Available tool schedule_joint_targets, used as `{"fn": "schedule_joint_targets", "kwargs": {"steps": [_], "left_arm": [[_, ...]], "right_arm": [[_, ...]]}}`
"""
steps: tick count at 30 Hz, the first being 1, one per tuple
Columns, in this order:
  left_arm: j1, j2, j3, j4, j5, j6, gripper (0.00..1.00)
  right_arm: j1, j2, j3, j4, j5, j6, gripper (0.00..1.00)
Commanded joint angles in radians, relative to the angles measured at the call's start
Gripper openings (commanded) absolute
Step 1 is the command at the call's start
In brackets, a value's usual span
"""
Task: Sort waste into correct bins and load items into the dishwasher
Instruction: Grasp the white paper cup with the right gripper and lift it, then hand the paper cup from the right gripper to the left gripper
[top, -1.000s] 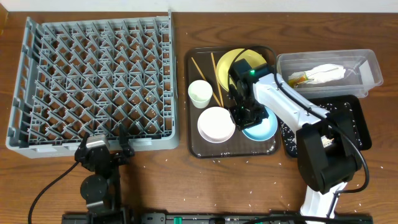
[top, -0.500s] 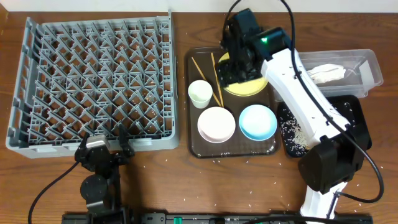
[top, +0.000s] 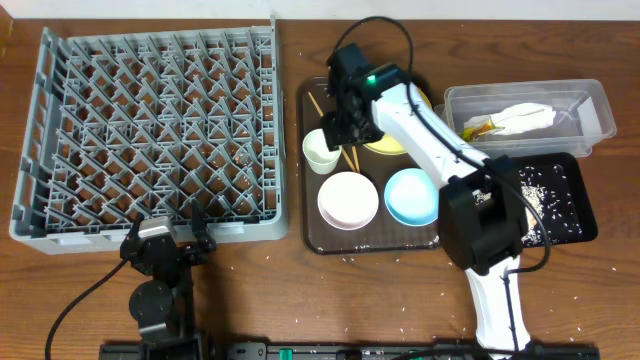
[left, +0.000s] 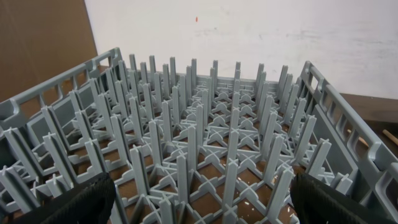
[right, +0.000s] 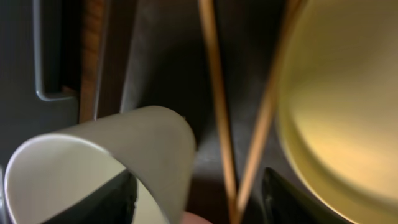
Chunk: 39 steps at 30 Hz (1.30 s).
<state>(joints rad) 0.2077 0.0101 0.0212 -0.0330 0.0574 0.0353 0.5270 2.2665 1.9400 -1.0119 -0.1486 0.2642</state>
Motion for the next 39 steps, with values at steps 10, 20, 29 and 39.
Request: {"fn": "schedule_joint_targets", "kwargs": {"steps": [10, 20, 29, 39], "left_arm": [[-0.002, -0.006, -0.017, -0.031, 0.003, 0.017, 0.91], [-0.002, -0.006, -0.016, 0.069, 0.042, -0.031, 0.91], [-0.002, 0.138, 0.192, 0.147, 0.280, -0.338, 0.91], [-0.002, 0.745, 0.696, 0.032, 0.642, -0.394, 0.91]], "right_arm": [[-0.010, -0.005, 0.051, -0.014, -0.014, 0.027, 0.01], [-0.169, -0.304, 0.104, -0.055, -0.023, 0.019, 0.01], [-0.269, -0.357, 0.104, -0.058, -0.142, 0.008, 0.01], [-0.270, -0.357, 0.104, -0.055, -0.145, 0.001, 0.01]]}}
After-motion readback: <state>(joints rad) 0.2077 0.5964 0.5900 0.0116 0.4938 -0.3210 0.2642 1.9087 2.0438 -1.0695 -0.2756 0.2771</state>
